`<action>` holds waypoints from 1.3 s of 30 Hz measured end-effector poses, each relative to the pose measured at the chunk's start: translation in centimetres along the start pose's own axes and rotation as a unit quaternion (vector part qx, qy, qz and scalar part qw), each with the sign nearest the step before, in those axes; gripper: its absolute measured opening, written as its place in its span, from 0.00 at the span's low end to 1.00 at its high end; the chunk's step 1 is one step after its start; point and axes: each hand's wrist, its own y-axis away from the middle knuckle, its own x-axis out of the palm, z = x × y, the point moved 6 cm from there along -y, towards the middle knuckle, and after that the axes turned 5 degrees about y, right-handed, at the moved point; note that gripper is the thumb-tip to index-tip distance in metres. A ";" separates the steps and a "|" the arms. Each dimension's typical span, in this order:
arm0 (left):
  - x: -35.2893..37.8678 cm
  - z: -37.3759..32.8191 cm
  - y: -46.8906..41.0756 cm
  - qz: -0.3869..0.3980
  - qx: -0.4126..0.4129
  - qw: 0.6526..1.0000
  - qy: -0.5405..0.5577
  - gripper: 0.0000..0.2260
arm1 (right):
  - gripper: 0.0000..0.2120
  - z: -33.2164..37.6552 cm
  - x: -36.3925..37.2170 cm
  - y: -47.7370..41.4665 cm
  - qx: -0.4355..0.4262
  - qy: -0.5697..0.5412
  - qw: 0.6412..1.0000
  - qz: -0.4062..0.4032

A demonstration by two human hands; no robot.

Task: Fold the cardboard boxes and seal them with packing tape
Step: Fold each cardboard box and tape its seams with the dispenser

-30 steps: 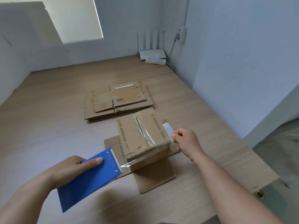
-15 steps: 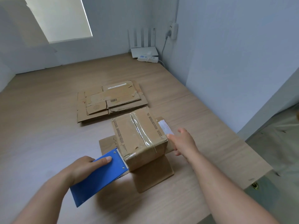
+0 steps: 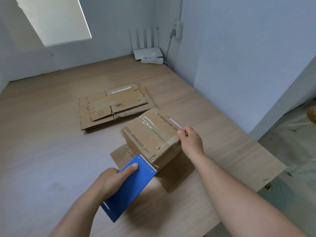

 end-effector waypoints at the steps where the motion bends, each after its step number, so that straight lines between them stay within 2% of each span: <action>1: -0.3 0.1 0.3 -0.005 -0.004 1.000 0.004 0.33 | 0.08 0.0 0.0 -0.1 -0.001 0.000 1.000 -0.003; 7: -3.0 2.3 2.7 -0.026 -0.035 0.999 0.015 0.36 | 0.03 0.0 0.0 -0.1 -0.010 -0.018 1.000 -0.019; 12: -2.9 0.9 2.3 -0.059 -0.023 0.993 -0.103 0.33 | 0.05 0.0 -0.1 -0.3 -0.019 -0.018 1.000 -0.015; 16: -2.5 -0.4 1.7 -0.098 -0.026 0.975 -0.197 0.30 | 0.04 -0.1 0.0 -0.4 -0.022 -0.008 1.000 -0.005; 23: -1.8 -5.0 1.5 -0.140 -0.055 0.942 -0.300 0.24 | 0.06 -0.4 -0.1 -0.3 -0.016 -0.019 1.000 0.017; 26: -2.0 -7.8 1.1 -0.144 -0.055 0.922 -0.356 0.19 | 0.07 -0.1 -0.2 -0.1 -0.011 -0.021 0.999 0.028; 29: -1.9 -8.0 1.2 -0.144 -0.087 0.853 -0.494 0.09 | 0.08 -0.2 -0.3 -0.1 -0.009 -0.024 0.999 0.034; 30: -2.1 -7.2 1.4 -0.143 -0.109 0.838 -0.516 0.10 | 0.08 -0.3 -0.3 -0.1 -0.013 -0.024 0.999 0.038; 32: -3.1 -5.6 1.7 -0.165 -0.122 0.849 -0.487 0.12 | 0.09 -0.4 -0.4 -0.3 -0.015 -0.016 0.999 0.050; 34: -4.1 -4.4 2.2 -0.205 -0.122 0.887 -0.394 0.18 | 0.08 -0.2 -0.3 -0.4 -0.015 0.003 0.998 0.063; 36: -4.1 -3.3 2.0 -0.239 -0.118 0.910 -0.316 0.17 | 0.08 0.3 -0.1 -0.8 -0.018 0.014 0.997 0.071; 39: -3.0 -1.6 1.6 -0.256 -0.106 0.910 -0.308 0.17 | 0.08 1.0 0.3 -1.1 -0.034 0.048 0.995 0.079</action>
